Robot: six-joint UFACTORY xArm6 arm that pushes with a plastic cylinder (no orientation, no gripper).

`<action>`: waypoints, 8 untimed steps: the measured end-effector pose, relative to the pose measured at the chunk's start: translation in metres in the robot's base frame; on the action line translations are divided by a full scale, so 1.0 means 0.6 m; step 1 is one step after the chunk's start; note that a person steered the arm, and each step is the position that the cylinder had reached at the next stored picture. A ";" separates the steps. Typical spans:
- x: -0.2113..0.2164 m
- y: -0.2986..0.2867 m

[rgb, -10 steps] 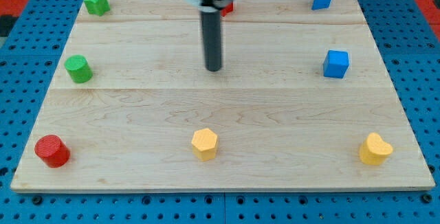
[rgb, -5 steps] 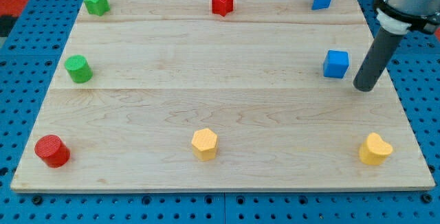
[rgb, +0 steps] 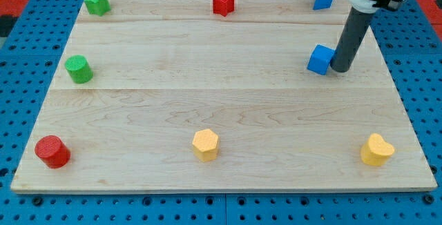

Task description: Move the blue cube towards the red star

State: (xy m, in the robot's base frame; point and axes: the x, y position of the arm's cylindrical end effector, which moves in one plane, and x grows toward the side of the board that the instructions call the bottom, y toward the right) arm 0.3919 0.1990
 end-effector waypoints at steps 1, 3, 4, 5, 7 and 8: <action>-0.021 -0.036; -0.034 -0.125; -0.066 -0.146; -0.094 -0.184; -0.154 -0.200; -0.161 -0.200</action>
State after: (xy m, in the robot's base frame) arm 0.2951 0.0793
